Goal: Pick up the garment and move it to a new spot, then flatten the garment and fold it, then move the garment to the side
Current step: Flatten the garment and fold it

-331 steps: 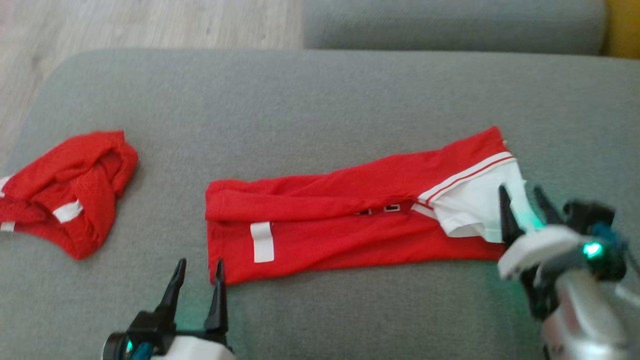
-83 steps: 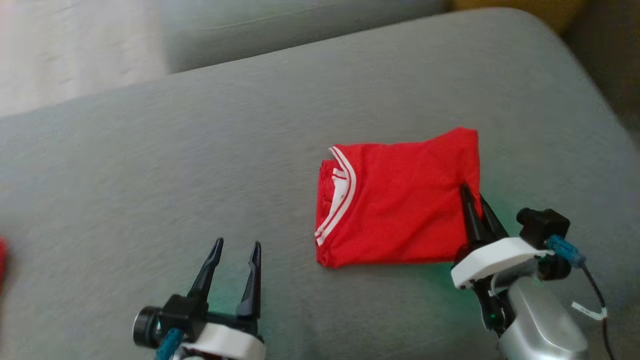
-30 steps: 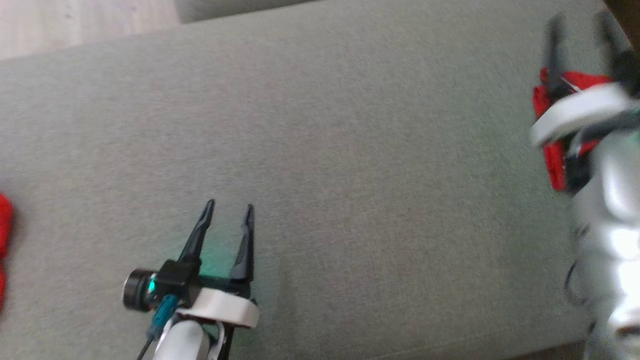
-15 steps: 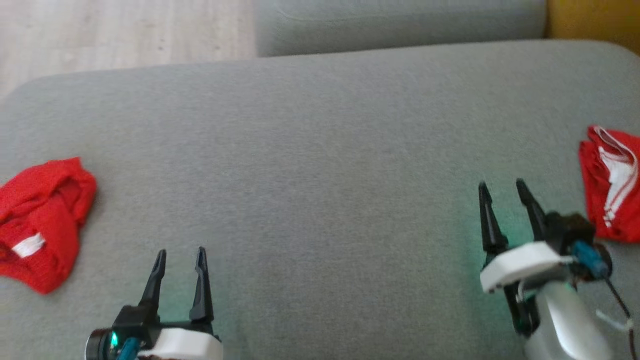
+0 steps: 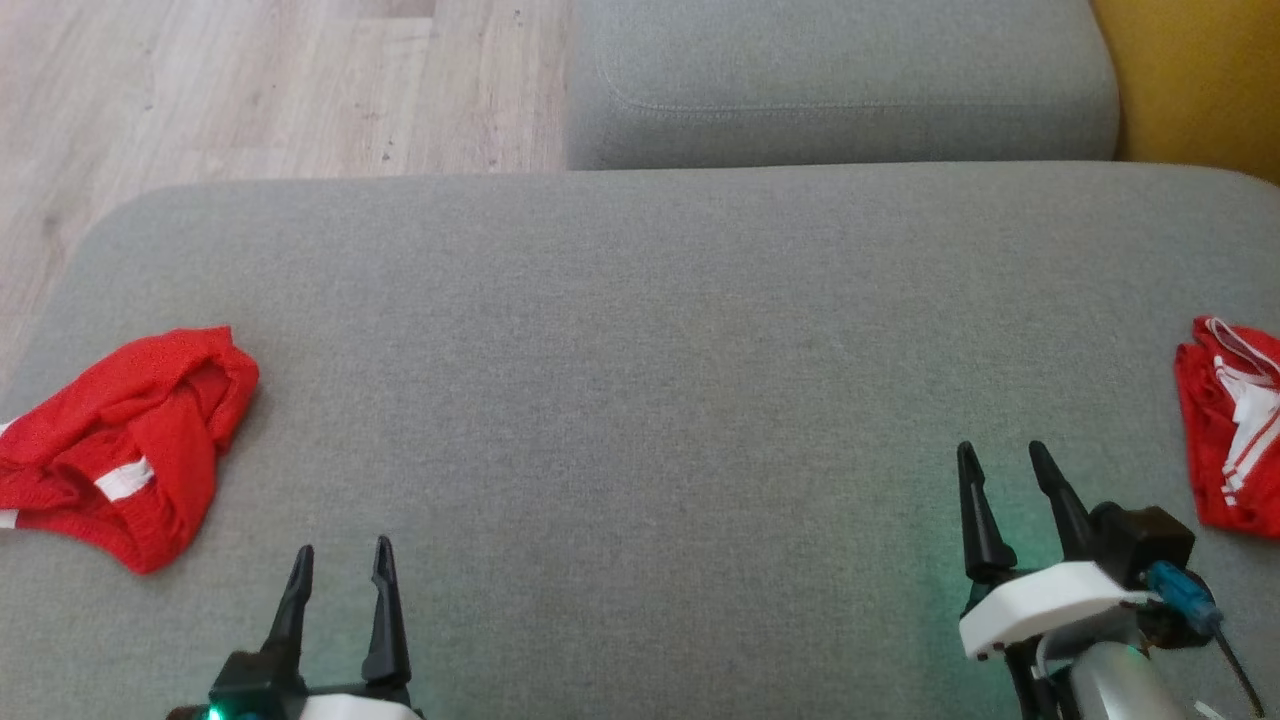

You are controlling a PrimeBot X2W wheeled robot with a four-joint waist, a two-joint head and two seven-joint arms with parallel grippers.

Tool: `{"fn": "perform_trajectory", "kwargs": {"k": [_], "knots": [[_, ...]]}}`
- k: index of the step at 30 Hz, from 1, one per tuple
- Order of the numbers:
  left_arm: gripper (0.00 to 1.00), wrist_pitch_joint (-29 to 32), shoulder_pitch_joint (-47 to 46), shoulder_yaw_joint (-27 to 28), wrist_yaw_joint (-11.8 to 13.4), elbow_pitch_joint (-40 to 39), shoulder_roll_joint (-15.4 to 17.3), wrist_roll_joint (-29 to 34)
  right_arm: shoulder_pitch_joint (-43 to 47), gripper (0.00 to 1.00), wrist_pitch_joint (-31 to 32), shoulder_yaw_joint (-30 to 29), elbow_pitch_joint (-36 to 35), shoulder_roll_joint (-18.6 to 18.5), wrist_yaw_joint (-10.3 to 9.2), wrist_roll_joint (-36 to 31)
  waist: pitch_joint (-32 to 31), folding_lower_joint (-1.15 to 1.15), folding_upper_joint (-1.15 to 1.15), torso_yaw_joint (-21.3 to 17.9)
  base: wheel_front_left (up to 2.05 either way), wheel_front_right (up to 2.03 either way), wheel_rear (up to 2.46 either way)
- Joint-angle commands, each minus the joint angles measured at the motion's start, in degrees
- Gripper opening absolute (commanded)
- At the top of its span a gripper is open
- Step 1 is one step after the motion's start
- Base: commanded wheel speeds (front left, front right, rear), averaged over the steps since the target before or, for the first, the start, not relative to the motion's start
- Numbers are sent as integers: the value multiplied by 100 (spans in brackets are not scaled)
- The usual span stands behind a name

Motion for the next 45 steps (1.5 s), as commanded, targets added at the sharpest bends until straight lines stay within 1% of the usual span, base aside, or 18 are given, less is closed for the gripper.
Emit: {"fn": "perform_trajectory", "kwargs": {"k": [1, 7, 11, 15, 19, 25, 30, 35, 37, 39, 43, 45], "knots": [[100, -55, -123, 247, 27, -149, 4, -40, -70, 100, -62, 174, -227, -1, -5, 60, -42, 0, 0, 6, 0, 0, 0], [100, -55, -82, 264, 21, -176, 4, -60, -14, 100, -62, 233, -219, 0, -5, 113, -65, 0, 0, 18, 0, 0, 0], [100, -55, -124, 181, -1, -189, 4, -76, 15, 100, -62, 303, -229, 0, -5, 68, -11, 0, 0, 186, 0, 0, 0], [100, -55, -163, 78, 31, -168, 4, -117, 99, 100, -62, 431, -340, 0, -5, 84, 46, 0, 0, 635, 0, 0, 0], [100, -55, -145, 59, 64, -147, 4, -137, 168, 100, -62, 522, -384, 0, -5, 125, 117, 0, 0, 1256, 0, 0, 0], [100, -55, 22, 300, 68, -106, 4, -90, 153, 100, -62, 678, -371, 0, -5, 211, 160, 0, 0, 2130, 0, 0, 0], [100, -55, 192, 560, 12, -74, 4, -148, 109, 100, -62, 897, -321, 0, -5, 335, 167, 0, 0, 2561, 0, 0, 0], [100, -55, 232, 770, -43, -89, 4, -242, 18, 100, -62, 1080, -261, 0, -5, 353, 244, 0, 0, 2652, 0, 0, 0], [100, -55, 184, 766, -163, -91, 4, -361, -13, 100, -62, 1088, -253, 0, -5, 327, 291, 0, 0, 2656, 0, 0, 0], [100, -55, 74, 780, -338, -73, 4, -388, -40, 100, -62, 1070, -274, 0, -5, 290, 358, 0, 0, 2654, 0, 0, 0], [100, -55, -312, 1093, -574, -79, 20, -485, -129, 100, -62, 1034, -384, 0, -5, 150, 604, 0, 0, 2517, 0, 0, 0], [100, -55, -571, 1255, -648, -114, 95, -583, -193, 100, -62, 1004, -448, 0, -5, 54, 777, 0, 0, 2419, 0, 0, 0]]}}
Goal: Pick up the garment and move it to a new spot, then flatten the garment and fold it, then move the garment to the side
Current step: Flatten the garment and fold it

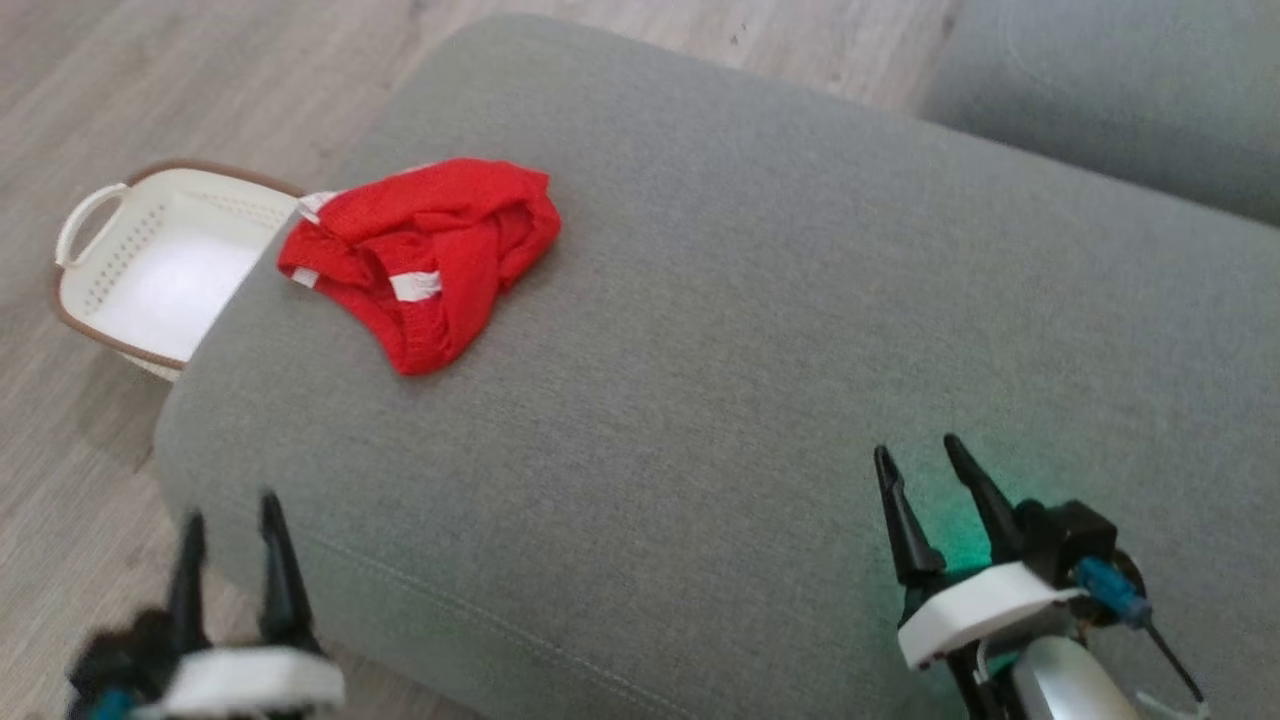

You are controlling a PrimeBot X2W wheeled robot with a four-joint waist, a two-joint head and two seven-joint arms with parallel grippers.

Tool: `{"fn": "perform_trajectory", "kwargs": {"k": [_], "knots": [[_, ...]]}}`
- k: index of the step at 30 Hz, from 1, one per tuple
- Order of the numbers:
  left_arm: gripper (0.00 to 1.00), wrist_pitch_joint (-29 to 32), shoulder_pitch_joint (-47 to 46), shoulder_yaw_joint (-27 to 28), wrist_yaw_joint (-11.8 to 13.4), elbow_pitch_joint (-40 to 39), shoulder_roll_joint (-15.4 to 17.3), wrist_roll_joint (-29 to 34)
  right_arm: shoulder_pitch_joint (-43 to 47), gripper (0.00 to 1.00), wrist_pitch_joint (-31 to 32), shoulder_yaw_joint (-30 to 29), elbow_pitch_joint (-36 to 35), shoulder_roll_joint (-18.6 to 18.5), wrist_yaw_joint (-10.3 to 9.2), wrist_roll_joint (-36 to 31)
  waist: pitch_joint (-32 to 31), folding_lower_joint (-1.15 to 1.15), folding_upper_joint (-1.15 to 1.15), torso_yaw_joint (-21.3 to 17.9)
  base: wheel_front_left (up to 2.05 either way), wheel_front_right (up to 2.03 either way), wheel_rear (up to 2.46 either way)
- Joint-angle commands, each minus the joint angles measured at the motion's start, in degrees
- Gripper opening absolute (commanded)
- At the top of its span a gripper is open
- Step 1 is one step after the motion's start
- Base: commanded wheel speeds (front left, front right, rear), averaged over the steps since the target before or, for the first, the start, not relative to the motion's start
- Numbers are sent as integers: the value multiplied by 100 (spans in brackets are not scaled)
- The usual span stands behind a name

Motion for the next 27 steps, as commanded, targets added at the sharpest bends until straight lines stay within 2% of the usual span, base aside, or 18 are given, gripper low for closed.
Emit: {"fn": "perform_trajectory", "kwargs": {"k": [1, 5, 6, 8, 12, 18, 23, 25, 27], "knots": [[100, -55, -453, 293, -53, -232, 146, -81, -283, 100, -63, 93, -232, -16, -5, -87, 260, 0, 0, -180, 0, 0, 0], [100, -55, -1250, 544, -109, -120, 532, -318, -443, 100, -63, 85, -377, -36, -5, -249, 625, 0, 0, -375, 0, 0, 0], [100, -55, -1250, 544, -109, -120, 532, -318, -443, 100, -63, 85, -377, -36, -5, -249, 625, 0, 0, -375, 0, 0, 0], [100, -55, -1647, 472, -121, 138, 782, -399, -509, 100, -63, 99, -438, -77, -5, -283, 783, 0, 0, -478, 0, 0, 0], [100, -54, -2351, 95, -127, 591, 1227, -719, -650, 100, -63, 128, -551, -174, -5, -322, 1055, 0, 0, -706, 0, 0, 0], [100, 204, -3110, -663, -128, 1424, 1712, -1498, -813, 100, -63, 171, -677, -299, -5, -361, 1380, 0, 0, -1065, 0, 0, 0], [100, 499, -3352, -1127, -129, 2109, 1871, -2304, -880, 100, -63, 144, -722, -410, -5, -354, 1548, 0, 0, -1298, 0, 0, 0], [100, 919, -3386, -1279, -129, 2567, 1893, -2727, -890, 100, -63, 144, -736, -434, -5, -353, 1586, 0, 0, -1399, 0, 0, 0], [100, 1078, -3383, -1352, -129, 2771, 1912, -2958, -895, 100, -63, 143, -741, -439, -5, -356, 1601, 0, 0, -1446, 0, 0, 0]]}}
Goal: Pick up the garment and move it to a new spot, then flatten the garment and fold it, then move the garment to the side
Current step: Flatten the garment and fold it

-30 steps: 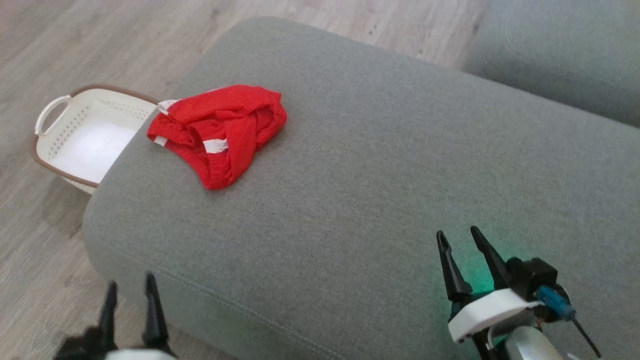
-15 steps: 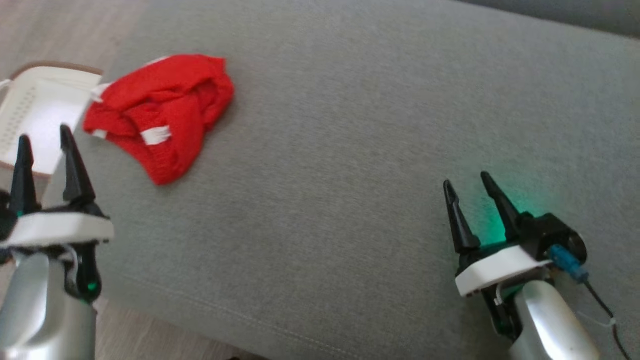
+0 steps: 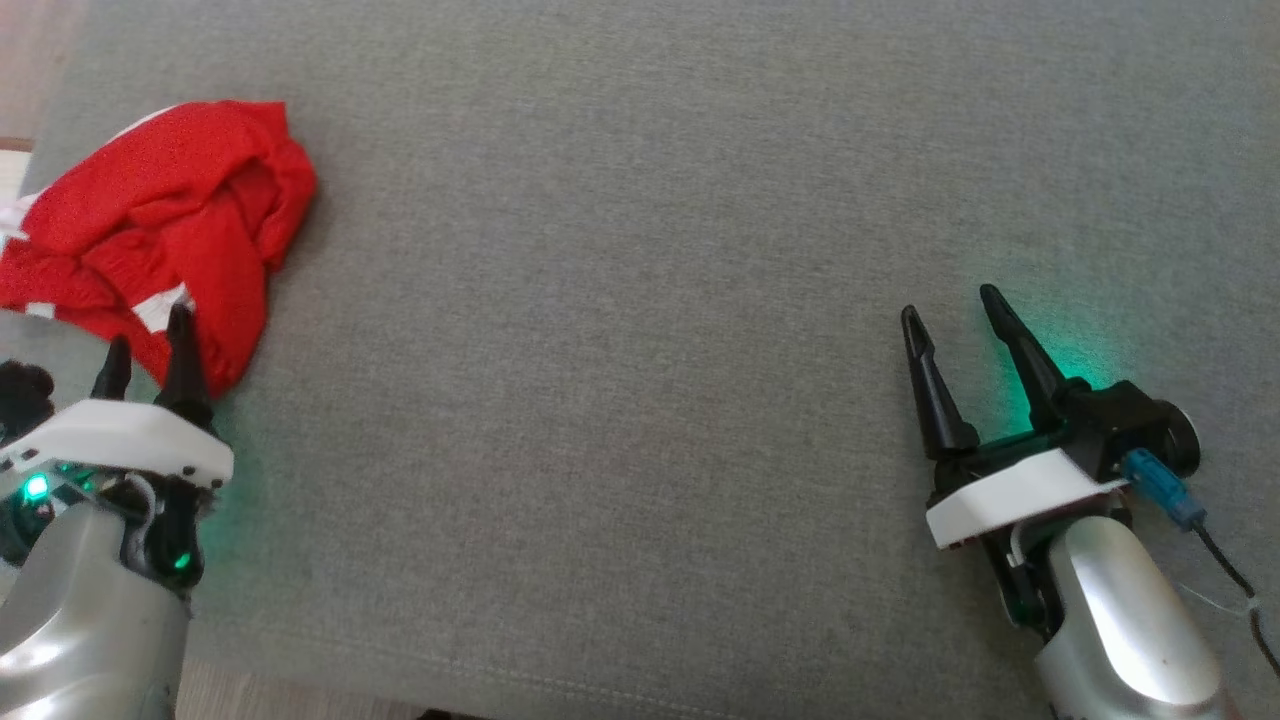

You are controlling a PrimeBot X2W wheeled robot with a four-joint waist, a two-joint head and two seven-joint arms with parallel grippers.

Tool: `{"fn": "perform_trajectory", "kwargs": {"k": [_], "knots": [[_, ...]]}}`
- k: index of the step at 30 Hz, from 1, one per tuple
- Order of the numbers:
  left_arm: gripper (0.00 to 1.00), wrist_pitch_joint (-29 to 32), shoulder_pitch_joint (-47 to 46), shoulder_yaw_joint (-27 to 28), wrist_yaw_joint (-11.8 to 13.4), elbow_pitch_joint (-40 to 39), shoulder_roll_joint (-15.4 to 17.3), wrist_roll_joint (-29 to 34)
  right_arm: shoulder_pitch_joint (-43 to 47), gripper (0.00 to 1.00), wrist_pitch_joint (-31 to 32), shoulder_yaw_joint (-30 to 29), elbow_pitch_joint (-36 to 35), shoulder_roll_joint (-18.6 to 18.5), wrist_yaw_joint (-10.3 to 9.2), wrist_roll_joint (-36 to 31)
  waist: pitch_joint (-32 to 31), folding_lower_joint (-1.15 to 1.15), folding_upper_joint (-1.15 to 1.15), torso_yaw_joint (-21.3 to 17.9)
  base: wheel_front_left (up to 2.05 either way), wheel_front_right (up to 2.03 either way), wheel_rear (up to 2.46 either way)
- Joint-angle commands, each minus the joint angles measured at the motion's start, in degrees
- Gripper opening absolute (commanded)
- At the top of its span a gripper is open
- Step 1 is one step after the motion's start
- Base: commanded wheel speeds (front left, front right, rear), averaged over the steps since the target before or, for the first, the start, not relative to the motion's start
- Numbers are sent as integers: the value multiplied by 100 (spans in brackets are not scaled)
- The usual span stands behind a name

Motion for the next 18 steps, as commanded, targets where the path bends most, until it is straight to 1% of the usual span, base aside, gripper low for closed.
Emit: {"fn": "perform_trajectory", "kwargs": {"k": [1, 2, 3, 4, 5, 6, 11, 14, 18], "knots": [[100, 17, -124, 159, 9, -8, 359, -144, -21, 100, -61, 100, -116, -34, -5, -38, 29, 0, 0, -58, 0, 0, 0], [100, 67, -129, 111, 9, 47, 361, -232, -22, 100, -61, 87, -120, -31, -5, -34, 28, 0, 0, -71, 0, 0, 0], [93, 85, -135, 47, 9, 76, 378, -289, -23, 100, -61, 76, -122, -30, -5, -33, 29, 0, 0, -77, 0, 0, 0], [29, 60, -148, 8, 9, 91, 401, -344, -26, 100, -61, 67, -122, -29, -5, -34, 30, 0, 0, -78, 0, 0, 0], [0, 18, -160, -39, 9, 84, 420, -392, -30, 100, -61, 60, -120, -26, -5, -33, 25, 0, 0, -78, 0, 0, 0], [0, -33, -168, -99, 9, 71, 448, -416, -35, 100, -61, 51, -115, -23, -5, -32, 20, 0, 0, -75, 0, 0, 0], [0, -661, -326, -311, 9, -88, 706, -396, -38, 100, -61, 15, -56, 27, -5, 7, -116, 0, 0, -54, 0, 0, 0], [0, -931, -467, -466, 9, -366, 888, -333, -9, 100, -61, 7, -14, 80, -5, 54, -260, 0, 0, -63, 0, 0, 0], [0, -1072, -671, -671, 9, -863, 1099, -288, 60, 100, -61, 2, 57, 162, -5, 117, -499, 0, 0, -112, 0, 0, 0]]}}
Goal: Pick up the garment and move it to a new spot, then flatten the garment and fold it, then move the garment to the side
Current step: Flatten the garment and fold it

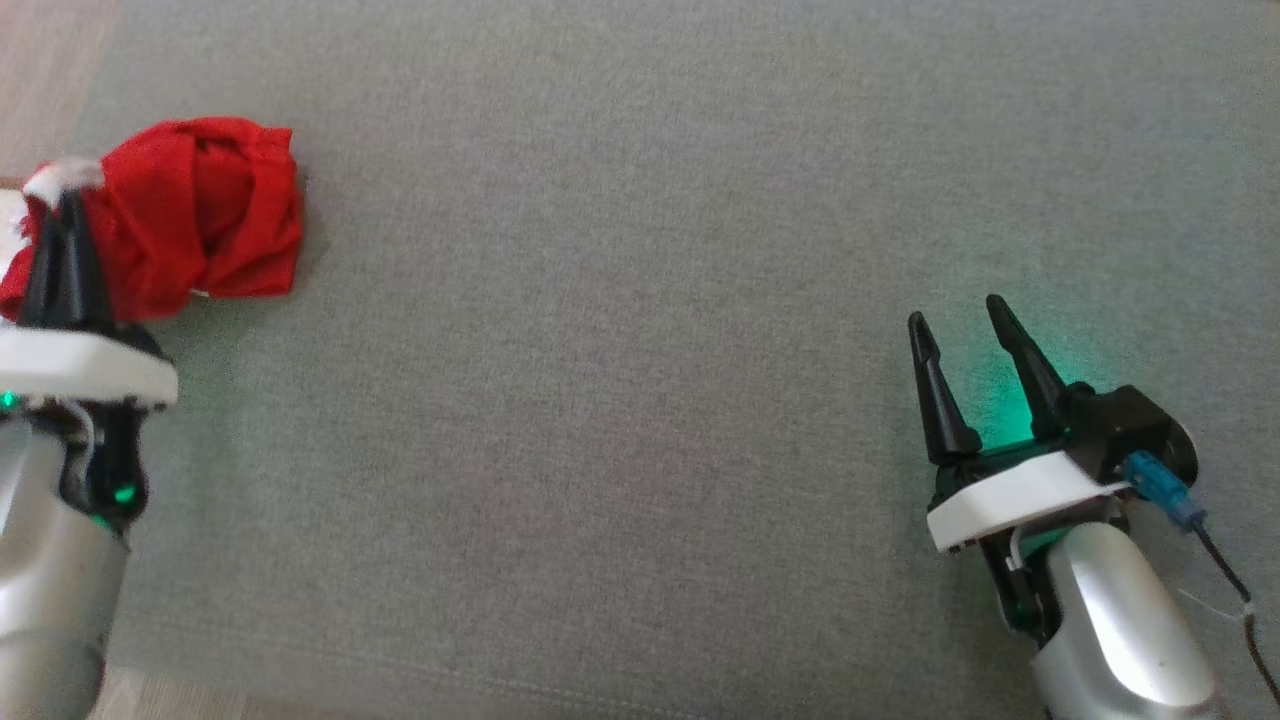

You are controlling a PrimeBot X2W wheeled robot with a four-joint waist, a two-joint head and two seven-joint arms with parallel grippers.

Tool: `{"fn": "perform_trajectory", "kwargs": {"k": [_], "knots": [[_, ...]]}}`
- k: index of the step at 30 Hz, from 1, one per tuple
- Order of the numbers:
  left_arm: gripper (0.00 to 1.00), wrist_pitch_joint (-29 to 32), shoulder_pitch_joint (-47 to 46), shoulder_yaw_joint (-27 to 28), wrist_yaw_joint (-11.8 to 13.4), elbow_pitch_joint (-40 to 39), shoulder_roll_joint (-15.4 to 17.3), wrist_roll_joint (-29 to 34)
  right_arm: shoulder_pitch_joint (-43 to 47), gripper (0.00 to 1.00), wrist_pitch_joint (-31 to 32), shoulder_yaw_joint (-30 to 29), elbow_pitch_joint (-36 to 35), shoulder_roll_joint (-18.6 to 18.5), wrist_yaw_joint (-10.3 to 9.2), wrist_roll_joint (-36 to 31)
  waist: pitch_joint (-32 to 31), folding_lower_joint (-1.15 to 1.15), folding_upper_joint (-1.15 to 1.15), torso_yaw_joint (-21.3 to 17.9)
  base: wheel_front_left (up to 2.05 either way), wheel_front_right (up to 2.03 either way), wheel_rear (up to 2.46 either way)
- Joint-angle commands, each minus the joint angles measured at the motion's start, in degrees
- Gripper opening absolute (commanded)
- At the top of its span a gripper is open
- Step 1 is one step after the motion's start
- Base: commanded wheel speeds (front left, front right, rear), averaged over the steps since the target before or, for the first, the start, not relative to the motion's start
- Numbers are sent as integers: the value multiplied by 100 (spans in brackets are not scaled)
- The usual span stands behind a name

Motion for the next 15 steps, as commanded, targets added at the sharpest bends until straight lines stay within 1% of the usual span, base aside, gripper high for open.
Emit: {"fn": "perform_trajectory", "kwargs": {"k": [1, 4, 5, 8, 12, 15], "knots": [[0, -92, -290, 115, 9, -326, 446, 101, 86, 100, -61, 129, -127, 95, -5, 41, -168, 0, 0, -66, 0, 0, 0], [0, -121, -444, -105, 9, -826, 543, 231, 139, 100, -61, 121, -90, 166, -5, 89, -373, 0, 0, -193, 0, 0, 0], [0, -121, -444, -105, 9, -826, 543, 231, 139, 100, -61, 121, -90, 166, -5, 89, -373, 0, 0, -193, 0, 0, 0], [0, -130, -590, -361, 9, -1342, 571, 355, 174, 100, -61, 137, -65, 226, -5, 151, -564, 0, 0, -412, 0, 0, 0], [0, -95, -761, -732, 9, -1973, 448, 397, 213, 100, -61, 182, -69, 274, -5, 232, -754, 0, 0, -825, 0, 0, 0], [0, -22, -913, -1050, 9, -2361, 222, 416, 224, 100, -61, 222, -76, 289, -5, 291, -836, 0, 0, -1172, 0, 0, 0]]}}
